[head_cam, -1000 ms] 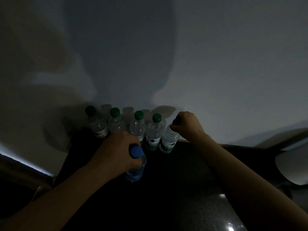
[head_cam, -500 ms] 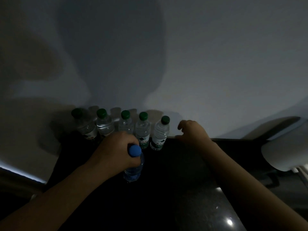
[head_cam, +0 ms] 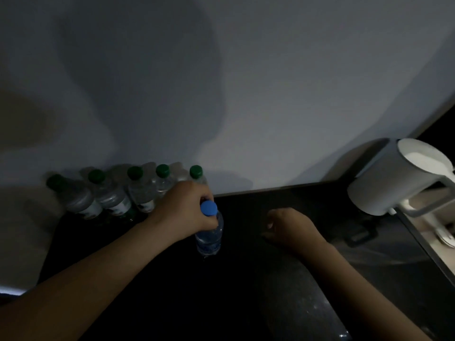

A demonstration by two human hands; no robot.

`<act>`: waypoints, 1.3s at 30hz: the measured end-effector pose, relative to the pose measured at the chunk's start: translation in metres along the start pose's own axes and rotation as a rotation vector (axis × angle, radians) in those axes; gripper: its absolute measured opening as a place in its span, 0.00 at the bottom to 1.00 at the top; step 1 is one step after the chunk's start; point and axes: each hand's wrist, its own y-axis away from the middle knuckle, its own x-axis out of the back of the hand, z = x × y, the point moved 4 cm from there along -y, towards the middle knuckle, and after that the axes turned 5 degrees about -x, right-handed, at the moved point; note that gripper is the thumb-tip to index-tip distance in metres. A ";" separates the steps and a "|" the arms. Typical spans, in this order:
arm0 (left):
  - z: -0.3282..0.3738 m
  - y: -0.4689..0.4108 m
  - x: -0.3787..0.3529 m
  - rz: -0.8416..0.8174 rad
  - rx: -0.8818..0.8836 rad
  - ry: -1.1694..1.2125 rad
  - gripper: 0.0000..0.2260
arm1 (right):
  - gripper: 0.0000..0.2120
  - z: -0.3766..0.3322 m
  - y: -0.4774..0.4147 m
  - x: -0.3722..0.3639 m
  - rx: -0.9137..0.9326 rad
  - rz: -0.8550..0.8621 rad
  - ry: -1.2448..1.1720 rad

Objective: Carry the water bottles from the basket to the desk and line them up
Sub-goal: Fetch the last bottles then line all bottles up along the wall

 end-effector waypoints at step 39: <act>-0.005 -0.151 -0.037 -0.136 0.030 -0.246 0.10 | 0.08 0.075 0.020 -0.027 -0.164 0.022 -0.152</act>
